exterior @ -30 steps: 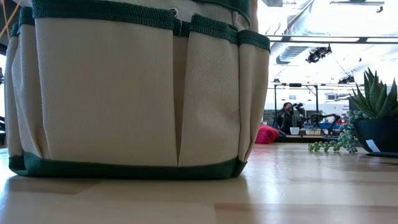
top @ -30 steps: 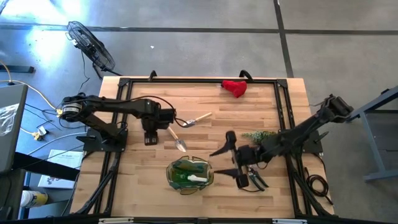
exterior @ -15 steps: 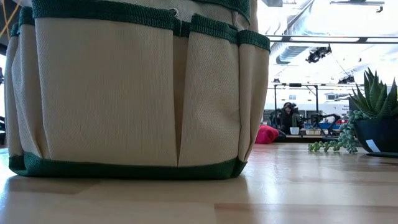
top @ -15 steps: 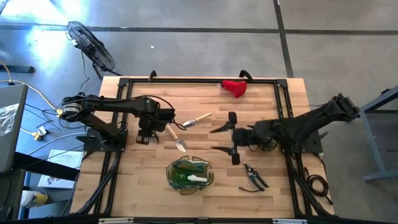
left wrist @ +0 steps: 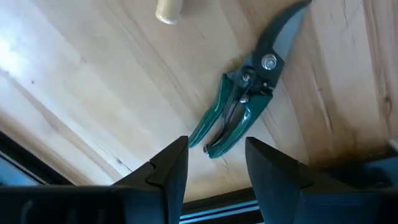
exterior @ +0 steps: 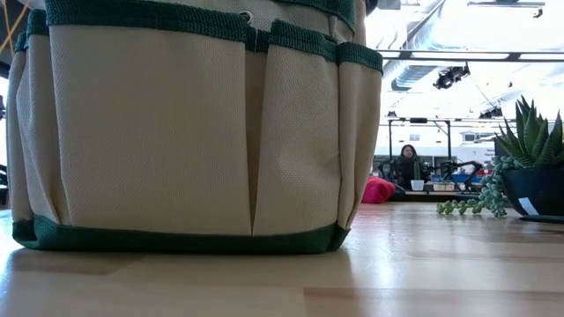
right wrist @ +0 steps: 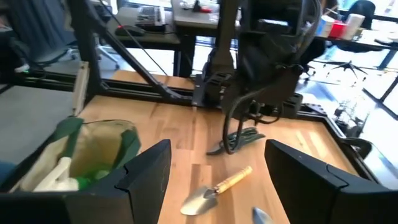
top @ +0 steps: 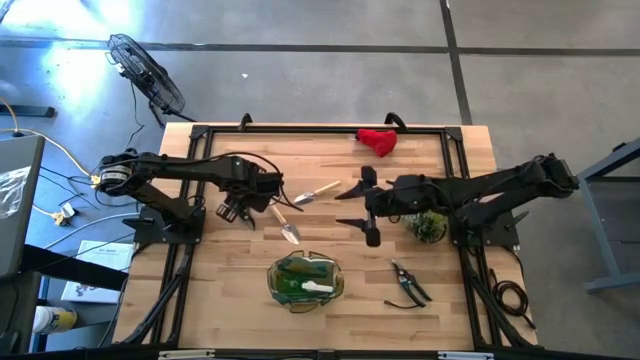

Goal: Pick & Place Garden tools in Gardening bag
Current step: Put the top green shear scissors into the gardening bag

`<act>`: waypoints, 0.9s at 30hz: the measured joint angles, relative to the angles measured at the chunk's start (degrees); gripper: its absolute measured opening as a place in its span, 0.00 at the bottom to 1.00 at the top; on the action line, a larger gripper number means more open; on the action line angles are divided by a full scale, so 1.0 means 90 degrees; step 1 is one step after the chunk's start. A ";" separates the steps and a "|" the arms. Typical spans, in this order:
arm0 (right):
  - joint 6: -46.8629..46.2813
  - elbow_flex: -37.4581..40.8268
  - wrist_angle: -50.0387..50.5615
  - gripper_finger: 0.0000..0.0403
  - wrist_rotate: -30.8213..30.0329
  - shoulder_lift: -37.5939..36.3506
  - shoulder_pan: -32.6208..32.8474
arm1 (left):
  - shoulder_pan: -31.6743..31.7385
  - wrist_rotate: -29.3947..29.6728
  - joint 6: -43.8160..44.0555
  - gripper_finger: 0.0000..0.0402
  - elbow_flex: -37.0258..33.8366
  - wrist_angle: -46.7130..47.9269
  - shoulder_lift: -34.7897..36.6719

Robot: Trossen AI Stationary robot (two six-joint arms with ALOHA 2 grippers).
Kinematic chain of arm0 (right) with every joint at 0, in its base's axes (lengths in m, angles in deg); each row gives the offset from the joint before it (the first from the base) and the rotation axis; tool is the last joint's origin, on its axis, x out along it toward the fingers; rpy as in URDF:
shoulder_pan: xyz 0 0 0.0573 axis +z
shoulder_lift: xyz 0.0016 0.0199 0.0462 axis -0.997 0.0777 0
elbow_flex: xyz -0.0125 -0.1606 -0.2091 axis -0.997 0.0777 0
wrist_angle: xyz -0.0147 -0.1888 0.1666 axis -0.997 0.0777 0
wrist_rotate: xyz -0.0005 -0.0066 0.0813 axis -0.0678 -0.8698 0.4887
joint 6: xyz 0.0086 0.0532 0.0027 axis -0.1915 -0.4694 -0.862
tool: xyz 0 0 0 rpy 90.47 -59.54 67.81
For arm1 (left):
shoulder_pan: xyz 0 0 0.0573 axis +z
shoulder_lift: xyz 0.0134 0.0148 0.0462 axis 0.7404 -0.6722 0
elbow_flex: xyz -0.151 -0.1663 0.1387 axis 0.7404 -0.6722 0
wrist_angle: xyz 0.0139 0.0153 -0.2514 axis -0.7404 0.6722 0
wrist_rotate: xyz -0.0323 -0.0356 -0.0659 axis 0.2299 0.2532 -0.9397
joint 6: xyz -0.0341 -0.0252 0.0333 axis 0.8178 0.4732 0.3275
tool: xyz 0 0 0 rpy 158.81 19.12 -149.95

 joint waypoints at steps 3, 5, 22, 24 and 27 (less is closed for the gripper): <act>0.0000 0.0020 0.0041 0.62 0.0116 0.0009 -0.0034 | 0.0000 0.0001 -0.0260 0.38 -0.0189 -0.0063 0.0000; 0.0000 0.0024 0.0129 0.62 0.0181 0.0015 -0.0036 | 0.0000 0.0002 -0.0341 0.38 -0.0392 -0.0136 0.0000; -0.0168 0.0027 0.0149 0.62 0.0185 0.0015 -0.0033 | 0.0003 0.0667 -0.1083 0.38 -0.1620 -0.1465 0.0000; -0.0168 0.0027 0.0147 0.62 0.0185 0.0017 -0.0033 | 0.0086 0.0794 -0.1147 0.38 -0.1714 -0.1602 0.0000; -0.0168 0.0027 0.0147 0.62 0.0185 0.0017 -0.0033 | 0.0331 0.0767 -0.1165 0.38 -0.1818 -0.1702 0.0001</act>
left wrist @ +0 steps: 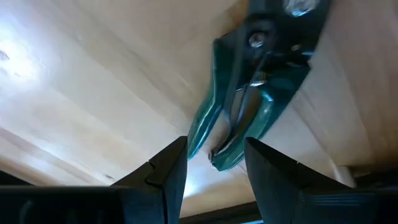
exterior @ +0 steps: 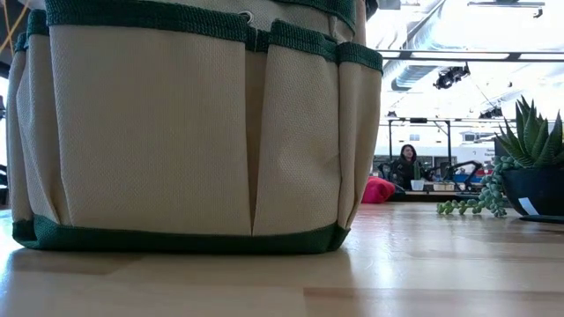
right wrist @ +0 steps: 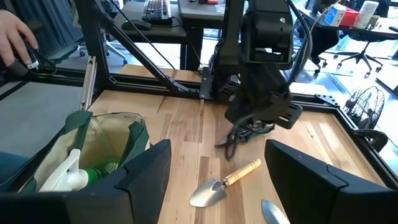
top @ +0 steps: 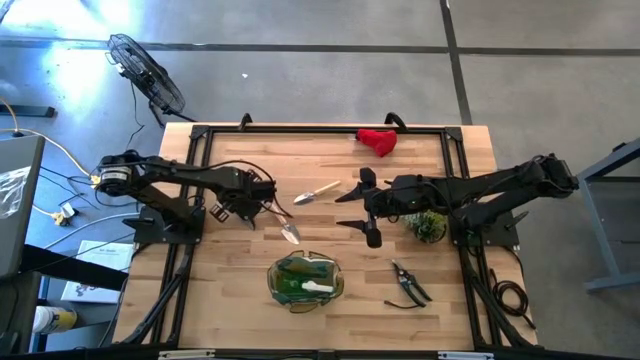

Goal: Pick & Place Garden tools in Gardening bag
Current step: Put the top green shear scissors into the gardening bag

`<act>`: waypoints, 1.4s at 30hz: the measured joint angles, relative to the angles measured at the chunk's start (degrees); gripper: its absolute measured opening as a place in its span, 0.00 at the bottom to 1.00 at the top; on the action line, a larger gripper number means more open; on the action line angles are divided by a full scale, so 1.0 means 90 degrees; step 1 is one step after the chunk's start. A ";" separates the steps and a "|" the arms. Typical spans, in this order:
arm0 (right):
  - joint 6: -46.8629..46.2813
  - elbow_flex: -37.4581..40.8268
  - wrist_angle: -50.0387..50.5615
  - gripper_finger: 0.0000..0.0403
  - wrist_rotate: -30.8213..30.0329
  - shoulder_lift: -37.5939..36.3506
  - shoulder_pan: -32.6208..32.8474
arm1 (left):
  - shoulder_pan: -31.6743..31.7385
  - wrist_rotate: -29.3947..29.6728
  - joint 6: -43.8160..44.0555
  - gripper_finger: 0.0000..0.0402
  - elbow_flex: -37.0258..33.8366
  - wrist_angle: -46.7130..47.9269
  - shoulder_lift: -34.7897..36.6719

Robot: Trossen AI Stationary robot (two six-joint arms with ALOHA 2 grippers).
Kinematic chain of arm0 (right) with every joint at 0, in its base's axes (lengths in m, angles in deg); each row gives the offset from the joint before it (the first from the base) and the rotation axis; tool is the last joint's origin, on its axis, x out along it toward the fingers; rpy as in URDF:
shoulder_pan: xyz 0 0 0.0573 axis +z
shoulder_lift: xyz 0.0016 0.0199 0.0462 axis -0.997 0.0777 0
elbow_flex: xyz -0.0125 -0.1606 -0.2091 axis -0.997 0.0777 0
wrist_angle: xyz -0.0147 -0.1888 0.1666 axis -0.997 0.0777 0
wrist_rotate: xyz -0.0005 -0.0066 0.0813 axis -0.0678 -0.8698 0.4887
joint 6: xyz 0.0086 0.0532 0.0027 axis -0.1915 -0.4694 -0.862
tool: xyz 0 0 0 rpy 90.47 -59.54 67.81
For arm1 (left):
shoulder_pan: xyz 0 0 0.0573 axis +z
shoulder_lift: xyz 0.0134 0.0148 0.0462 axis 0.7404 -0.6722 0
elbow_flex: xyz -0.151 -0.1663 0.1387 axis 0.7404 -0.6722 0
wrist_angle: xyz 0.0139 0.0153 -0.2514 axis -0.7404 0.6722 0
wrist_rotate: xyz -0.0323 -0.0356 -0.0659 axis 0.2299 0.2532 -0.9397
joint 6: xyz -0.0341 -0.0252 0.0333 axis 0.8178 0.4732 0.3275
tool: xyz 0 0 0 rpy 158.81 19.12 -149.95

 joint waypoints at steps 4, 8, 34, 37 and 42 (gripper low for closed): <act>-0.0002 0.0000 0.0000 0.62 0.0000 0.0000 0.0000 | 0.0367 -0.0002 0.0000 0.38 -0.0059 -0.0284 -0.0001; -0.0002 0.0000 0.0021 0.62 0.0001 0.0000 0.0000 | 0.0595 -0.0161 -0.0090 0.38 -0.0059 -0.0395 -0.0001; 0.0000 0.0000 0.0182 0.62 0.0000 0.0002 0.0001 | 0.0679 -0.0667 -0.0952 0.38 -0.0059 -0.0554 -0.0003; -0.0090 0.0000 0.0180 0.62 0.0002 0.0003 0.0002 | 0.0679 -0.0592 -0.0952 0.38 -0.0059 -0.0557 -0.0007; -0.0157 0.0000 0.0189 0.62 0.0001 0.0028 0.0002 | 0.0679 -0.0578 -0.0998 0.38 -0.0057 -0.0558 -0.0082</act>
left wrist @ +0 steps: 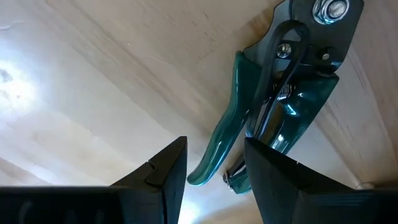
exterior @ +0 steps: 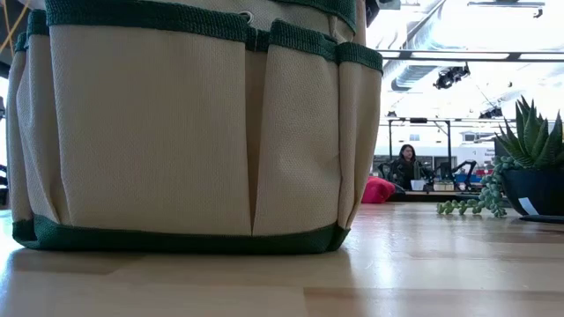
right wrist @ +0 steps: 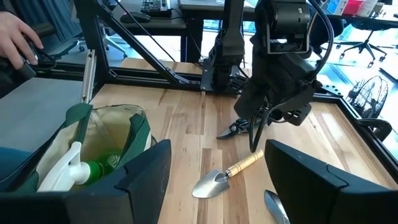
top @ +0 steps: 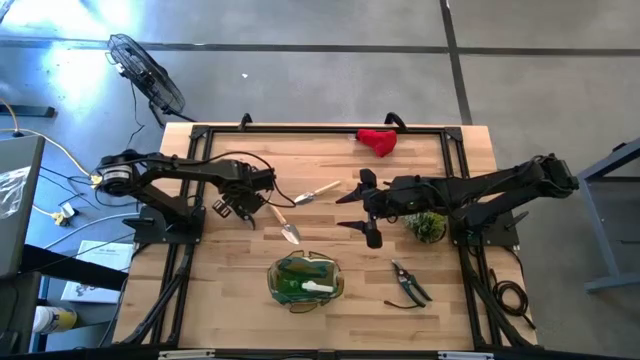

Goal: Pick & Place Garden tools in Gardening bag
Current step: Put the top green shear scissors into the gardening bag

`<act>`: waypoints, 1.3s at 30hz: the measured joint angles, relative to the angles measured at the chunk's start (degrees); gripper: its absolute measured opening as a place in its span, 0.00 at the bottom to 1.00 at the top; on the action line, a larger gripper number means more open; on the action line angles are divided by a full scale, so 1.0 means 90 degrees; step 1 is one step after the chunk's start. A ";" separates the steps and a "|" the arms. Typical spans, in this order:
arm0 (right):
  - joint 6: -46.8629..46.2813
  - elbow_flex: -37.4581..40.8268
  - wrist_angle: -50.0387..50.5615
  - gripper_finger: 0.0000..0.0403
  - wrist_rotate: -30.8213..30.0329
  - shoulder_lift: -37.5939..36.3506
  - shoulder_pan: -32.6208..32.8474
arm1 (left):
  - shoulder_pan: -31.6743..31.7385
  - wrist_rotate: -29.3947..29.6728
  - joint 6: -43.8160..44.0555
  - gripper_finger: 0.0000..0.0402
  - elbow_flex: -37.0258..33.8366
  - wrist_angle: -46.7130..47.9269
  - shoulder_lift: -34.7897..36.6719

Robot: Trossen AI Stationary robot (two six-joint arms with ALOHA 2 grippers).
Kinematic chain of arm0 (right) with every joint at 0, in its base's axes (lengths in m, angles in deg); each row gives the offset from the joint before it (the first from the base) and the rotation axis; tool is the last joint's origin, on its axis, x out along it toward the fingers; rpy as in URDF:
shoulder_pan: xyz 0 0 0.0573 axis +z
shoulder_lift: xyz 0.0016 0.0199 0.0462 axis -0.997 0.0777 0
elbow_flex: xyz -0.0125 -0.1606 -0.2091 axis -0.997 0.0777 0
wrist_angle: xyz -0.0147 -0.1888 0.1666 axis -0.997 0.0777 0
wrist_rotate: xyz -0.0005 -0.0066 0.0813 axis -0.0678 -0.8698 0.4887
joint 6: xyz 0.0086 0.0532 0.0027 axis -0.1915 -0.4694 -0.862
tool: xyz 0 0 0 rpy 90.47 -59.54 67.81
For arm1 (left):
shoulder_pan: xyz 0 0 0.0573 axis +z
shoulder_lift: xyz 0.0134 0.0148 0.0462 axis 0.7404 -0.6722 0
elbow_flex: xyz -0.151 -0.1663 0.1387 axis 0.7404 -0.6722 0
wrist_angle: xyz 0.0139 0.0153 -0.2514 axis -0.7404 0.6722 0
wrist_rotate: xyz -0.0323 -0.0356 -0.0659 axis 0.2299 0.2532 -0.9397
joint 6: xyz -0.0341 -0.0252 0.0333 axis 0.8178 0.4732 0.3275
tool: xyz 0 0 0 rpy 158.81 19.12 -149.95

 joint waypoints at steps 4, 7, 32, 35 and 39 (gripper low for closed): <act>-0.0013 0.0002 0.0000 0.62 0.0001 0.0052 0.0000 | 0.0000 0.0002 0.0000 0.38 0.0003 -0.0009 -0.0139; -0.0013 0.0002 0.0004 0.62 0.0002 0.0134 0.0000 | 0.0000 0.0077 0.0000 0.38 0.0002 -0.0077 -0.0234; 0.0011 0.0007 -0.0056 0.62 0.0021 0.0528 0.0000 | 0.0444 -0.0088 0.0504 0.09 0.0024 -0.0202 -0.1041; 0.0011 0.0007 -0.0054 0.62 0.0021 0.0528 0.0000 | 0.0447 -0.0261 0.1010 0.09 0.0022 -0.0187 -0.1046; 0.0009 0.0005 -0.0053 0.62 0.0021 0.0528 0.0000 | 0.0444 -0.0234 0.1579 0.09 0.0017 -0.0189 -0.1046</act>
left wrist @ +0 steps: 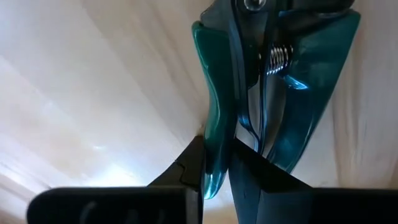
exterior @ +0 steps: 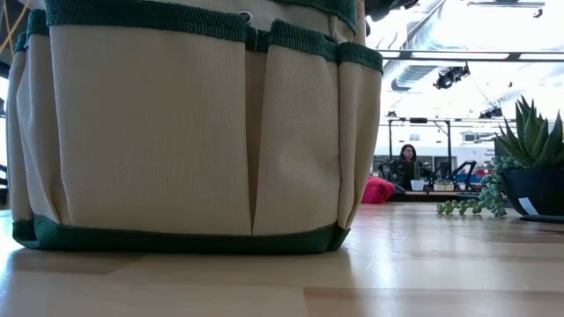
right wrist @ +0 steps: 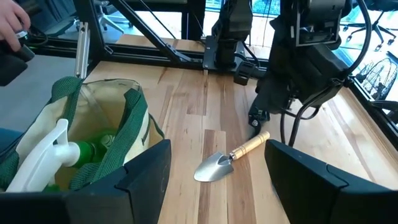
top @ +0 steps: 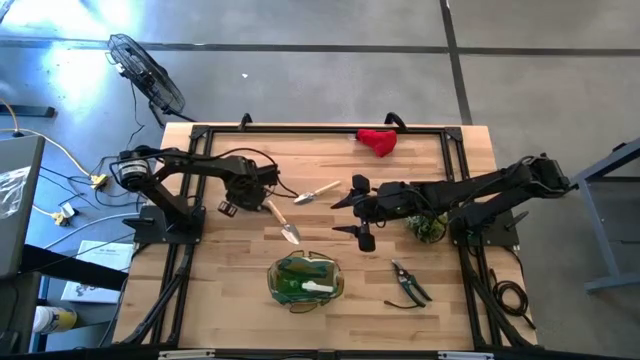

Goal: Pick & Place Garden tools in Gardening bag
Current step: Put the top green shear scissors into the gardening bag

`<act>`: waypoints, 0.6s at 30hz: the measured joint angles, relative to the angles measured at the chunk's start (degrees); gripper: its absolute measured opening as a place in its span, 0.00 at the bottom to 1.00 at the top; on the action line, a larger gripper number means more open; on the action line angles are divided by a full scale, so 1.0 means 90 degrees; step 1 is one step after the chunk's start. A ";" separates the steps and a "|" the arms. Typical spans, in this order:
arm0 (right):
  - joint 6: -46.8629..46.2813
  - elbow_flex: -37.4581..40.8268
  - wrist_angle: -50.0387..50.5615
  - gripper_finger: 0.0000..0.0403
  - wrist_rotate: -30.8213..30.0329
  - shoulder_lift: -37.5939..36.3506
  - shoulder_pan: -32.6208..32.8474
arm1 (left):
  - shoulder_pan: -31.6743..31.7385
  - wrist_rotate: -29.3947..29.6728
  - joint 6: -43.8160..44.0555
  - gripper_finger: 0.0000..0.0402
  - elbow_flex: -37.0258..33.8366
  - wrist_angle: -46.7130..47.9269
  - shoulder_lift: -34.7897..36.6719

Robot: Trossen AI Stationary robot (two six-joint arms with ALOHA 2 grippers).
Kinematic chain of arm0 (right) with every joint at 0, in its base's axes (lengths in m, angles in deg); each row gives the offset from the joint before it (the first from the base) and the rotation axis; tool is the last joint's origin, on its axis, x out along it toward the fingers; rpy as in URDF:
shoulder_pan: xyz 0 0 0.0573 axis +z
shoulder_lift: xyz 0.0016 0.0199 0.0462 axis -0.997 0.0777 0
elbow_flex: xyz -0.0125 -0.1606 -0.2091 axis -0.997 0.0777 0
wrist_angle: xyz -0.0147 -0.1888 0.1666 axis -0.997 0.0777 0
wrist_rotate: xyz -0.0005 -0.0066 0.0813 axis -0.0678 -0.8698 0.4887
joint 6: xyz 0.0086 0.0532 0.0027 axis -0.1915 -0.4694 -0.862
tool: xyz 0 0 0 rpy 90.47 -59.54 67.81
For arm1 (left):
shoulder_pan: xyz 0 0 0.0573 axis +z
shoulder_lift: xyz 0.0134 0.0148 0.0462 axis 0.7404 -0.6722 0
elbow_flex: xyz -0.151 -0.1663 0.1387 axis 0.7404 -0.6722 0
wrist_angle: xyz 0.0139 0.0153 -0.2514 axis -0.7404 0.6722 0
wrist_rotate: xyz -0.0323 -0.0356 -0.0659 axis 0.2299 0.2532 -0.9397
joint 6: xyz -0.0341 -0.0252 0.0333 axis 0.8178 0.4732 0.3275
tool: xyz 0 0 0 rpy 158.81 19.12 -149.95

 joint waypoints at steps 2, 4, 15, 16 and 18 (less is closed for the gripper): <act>-0.0008 0.0002 0.0000 0.62 0.0000 0.0000 0.0000 | 0.0002 0.0004 0.0327 0.09 -0.0009 -0.0008 0.0076; -0.0015 0.0000 0.0000 0.62 0.0000 0.0000 0.0000 | 0.0002 -0.0008 0.0590 0.09 -0.0022 -0.0010 0.0238; 0.0029 0.0000 -0.0029 0.62 -0.0012 0.0000 -0.0002 | -0.0122 -0.0767 0.2074 0.09 -0.0029 0.0332 0.2793; 0.0037 0.0000 -0.0045 0.62 -0.0013 0.0000 -0.0002 | -0.0164 -0.0874 0.2198 0.09 -0.0029 0.0339 0.3094; 0.0051 0.0000 -0.0088 0.62 -0.0015 0.0000 -0.0002 | -0.0279 -0.1105 0.2508 0.09 -0.0029 0.0269 0.3675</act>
